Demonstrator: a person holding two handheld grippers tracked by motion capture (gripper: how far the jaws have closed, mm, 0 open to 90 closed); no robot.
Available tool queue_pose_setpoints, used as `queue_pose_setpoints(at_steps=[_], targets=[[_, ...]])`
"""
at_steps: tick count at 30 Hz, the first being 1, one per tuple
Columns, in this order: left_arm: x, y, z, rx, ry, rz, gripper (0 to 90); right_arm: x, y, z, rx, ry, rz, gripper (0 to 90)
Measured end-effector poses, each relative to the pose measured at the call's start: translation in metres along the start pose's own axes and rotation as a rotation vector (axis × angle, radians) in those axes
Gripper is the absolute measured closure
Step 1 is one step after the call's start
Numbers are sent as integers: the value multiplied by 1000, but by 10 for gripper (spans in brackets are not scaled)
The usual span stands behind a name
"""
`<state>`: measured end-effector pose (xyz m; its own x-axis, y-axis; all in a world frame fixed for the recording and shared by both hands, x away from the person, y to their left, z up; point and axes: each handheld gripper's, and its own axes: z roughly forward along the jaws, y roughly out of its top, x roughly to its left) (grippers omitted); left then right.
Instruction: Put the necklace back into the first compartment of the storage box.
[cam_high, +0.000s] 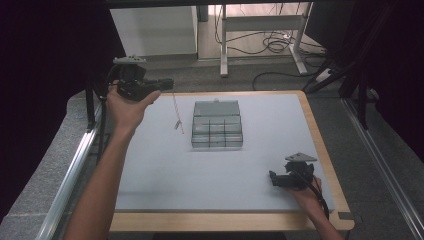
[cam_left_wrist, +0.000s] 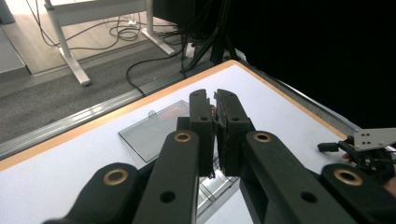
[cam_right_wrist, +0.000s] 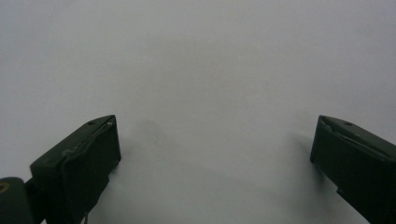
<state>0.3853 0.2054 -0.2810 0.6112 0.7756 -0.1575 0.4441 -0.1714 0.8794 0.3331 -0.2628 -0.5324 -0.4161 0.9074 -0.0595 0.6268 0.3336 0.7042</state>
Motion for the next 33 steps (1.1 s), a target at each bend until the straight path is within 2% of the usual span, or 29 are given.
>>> queue_pose_setpoints(at_steps=[11, 17, 26, 33], targets=[[6, 3, 27, 23, 23, -28, 867, 0, 0, 0, -2, -1, 1, 12], [7, 4, 44, 50, 29, -27, 867, 0, 0, 0, -2, 0, 1, 12], [11, 5, 66, 66, 23, -43, 867, 0, 0, 0, -1, 0, 1, 12], [15, 6, 81, 76, 32, -38, 867, 0, 0, 0, -3, -3, 3, 13]])
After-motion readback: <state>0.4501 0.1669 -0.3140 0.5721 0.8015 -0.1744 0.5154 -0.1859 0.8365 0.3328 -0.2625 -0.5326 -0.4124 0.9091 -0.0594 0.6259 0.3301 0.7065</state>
